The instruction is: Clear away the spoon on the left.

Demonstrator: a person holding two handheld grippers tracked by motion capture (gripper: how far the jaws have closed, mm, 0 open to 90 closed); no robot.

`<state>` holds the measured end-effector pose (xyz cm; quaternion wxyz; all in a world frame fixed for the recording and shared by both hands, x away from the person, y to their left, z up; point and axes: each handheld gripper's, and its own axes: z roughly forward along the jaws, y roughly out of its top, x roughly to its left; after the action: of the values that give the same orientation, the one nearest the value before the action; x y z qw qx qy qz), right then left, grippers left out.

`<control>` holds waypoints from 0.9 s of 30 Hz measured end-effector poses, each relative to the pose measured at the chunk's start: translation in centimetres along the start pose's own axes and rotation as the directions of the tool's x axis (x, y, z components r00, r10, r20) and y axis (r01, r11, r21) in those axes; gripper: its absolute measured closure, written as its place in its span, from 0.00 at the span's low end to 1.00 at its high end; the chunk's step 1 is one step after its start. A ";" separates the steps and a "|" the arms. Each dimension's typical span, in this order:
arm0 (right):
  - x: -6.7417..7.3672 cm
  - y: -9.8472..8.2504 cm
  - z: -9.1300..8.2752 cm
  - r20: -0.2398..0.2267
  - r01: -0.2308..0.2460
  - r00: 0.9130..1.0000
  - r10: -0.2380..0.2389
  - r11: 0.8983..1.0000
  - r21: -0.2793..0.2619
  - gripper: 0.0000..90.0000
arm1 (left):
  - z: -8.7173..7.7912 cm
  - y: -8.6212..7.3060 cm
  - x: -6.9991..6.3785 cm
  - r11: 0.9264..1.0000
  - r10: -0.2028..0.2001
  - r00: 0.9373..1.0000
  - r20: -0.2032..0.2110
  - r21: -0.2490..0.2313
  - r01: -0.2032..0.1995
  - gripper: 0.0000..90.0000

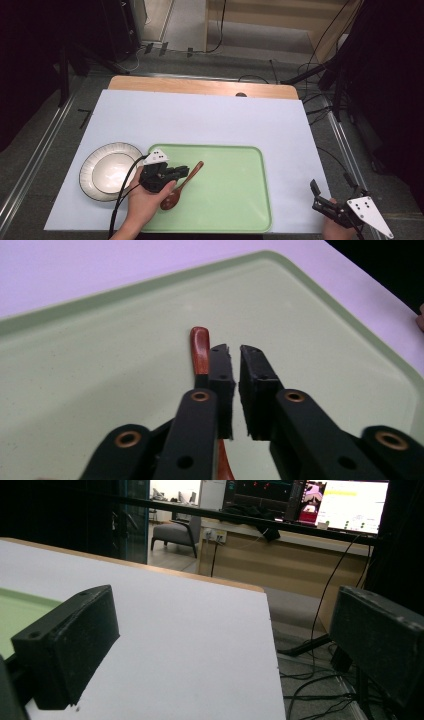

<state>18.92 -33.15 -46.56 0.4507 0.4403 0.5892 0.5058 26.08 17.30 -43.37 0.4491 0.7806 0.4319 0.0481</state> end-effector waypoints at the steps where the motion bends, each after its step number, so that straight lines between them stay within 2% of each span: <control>1: 0.0 0.0 0.0 0.000 0.000 1.000 0.000 1.000 0.000 0.00 | -0.1 0.0 0.0 1.000 0.002 1.000 0.005 -0.002 -0.002 1.00; 8: 0.0 0.0 0.0 -0.001 0.000 1.000 0.000 1.000 -0.001 0.00 | -1.2 -0.2 0.4 0.999 -0.002 1.000 0.025 -0.046 0.003 1.00; 11: 0.0 0.0 0.0 -0.002 -0.002 1.000 0.002 1.000 0.000 0.00 | -2.3 -0.2 0.6 0.995 0.010 0.999 0.044 -0.095 -0.006 0.93; 13: 0.0 0.0 0.0 -0.001 0.000 1.000 0.000 1.000 0.000 0.00 | -2.6 -0.2 0.7 0.994 0.015 0.998 0.057 -0.110 -0.009 0.88; 14: 0.0 0.0 0.0 -0.001 0.000 1.000 0.000 1.000 0.000 0.00 | -3.0 -0.2 0.8 0.992 0.019 0.998 0.059 -0.125 -0.011 0.88; 15: 0.0 0.0 0.0 -0.001 0.001 1.000 -0.001 1.000 0.000 0.00 | -3.6 -0.2 0.9 0.987 0.023 0.997 0.072 -0.161 -0.012 0.81; 17: 0.0 0.0 0.0 -0.002 -0.001 1.000 0.001 1.000 0.000 0.00 | -3.9 -0.2 1.0 0.985 0.021 0.996 0.084 -0.175 -0.006 0.78; 21: 0.0 0.0 0.0 -0.001 0.000 1.000 0.000 1.000 0.000 0.00 | -5.1 -0.2 1.4 0.976 0.032 0.993 0.112 -0.218 -0.007 0.59; 22: 0.0 0.0 0.0 -0.001 0.001 1.000 -0.001 1.000 0.001 0.00 | -5.8 -0.3 1.7 0.968 0.046 0.989 0.141 -0.251 -0.009 0.51; 23: 0.0 0.0 0.0 -0.001 0.001 1.000 -0.001 1.000 0.001 0.00 | -5.8 -0.3 1.7 0.968 0.046 0.989 0.141 -0.251 -0.009 0.43; 24: 0.0 0.0 0.0 -0.001 0.001 1.000 -0.001 1.000 0.001 0.00 | -6.4 -0.3 2.0 0.959 0.060 0.982 0.179 -0.284 -0.006 0.37; 25: 0.0 0.0 0.0 -0.001 0.000 1.000 0.000 1.000 0.001 0.00 | -6.7 -0.3 2.0 0.956 0.067 0.980 0.186 -0.293 -0.010 0.32; 27: 0.0 0.0 0.0 -0.001 0.002 1.000 -0.002 1.000 0.000 0.00 | -7.2 -0.4 2.0 0.952 0.092 0.983 0.161 -0.303 -0.040 0.16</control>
<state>18.90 -33.15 -46.56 0.4507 0.4396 0.5899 0.5056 23.72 23.59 -40.04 0.5959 0.7191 0.3526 0.0598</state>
